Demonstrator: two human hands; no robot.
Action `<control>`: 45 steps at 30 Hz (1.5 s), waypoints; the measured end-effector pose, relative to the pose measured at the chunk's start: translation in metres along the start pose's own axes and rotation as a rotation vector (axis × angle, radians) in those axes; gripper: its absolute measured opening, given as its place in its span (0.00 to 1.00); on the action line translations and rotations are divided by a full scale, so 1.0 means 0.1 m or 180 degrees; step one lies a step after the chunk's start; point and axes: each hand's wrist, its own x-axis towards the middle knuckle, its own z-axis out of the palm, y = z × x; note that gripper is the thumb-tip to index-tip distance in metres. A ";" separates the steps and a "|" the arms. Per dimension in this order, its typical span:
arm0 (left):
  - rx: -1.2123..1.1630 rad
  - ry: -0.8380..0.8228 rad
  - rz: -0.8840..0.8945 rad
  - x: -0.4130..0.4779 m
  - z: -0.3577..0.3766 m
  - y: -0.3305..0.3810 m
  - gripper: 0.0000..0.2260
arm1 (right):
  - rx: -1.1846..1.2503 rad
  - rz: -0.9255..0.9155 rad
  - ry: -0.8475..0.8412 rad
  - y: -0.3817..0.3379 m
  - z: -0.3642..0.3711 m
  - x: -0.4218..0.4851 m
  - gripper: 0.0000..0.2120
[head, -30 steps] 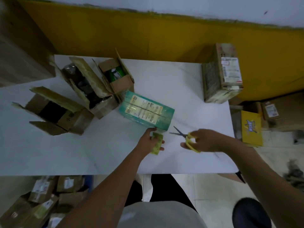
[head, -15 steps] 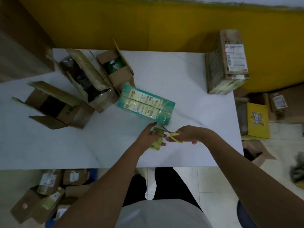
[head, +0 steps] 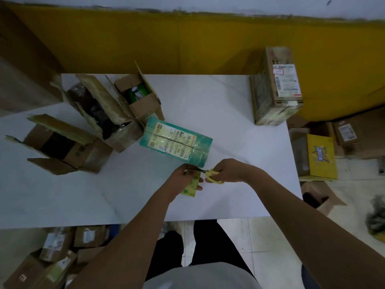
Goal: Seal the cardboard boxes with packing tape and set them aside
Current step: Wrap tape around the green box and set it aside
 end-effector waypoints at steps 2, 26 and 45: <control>0.0015 -0.0047 -0.0007 -0.01 -0.01 0.01 0.10 | -0.0144 -0.0090 0.0092 0.01 -0.03 -0.02 0.28; 0.0135 0.0302 -0.0139 -0.60 -0.51 0.06 0.03 | 0.0248 0.0353 -0.0496 0.12 0.28 -0.40 0.23; -0.1005 0.0719 0.0047 -1.27 -0.99 0.01 0.04 | 0.0204 -0.0121 0.1783 -0.96 0.79 -0.12 0.13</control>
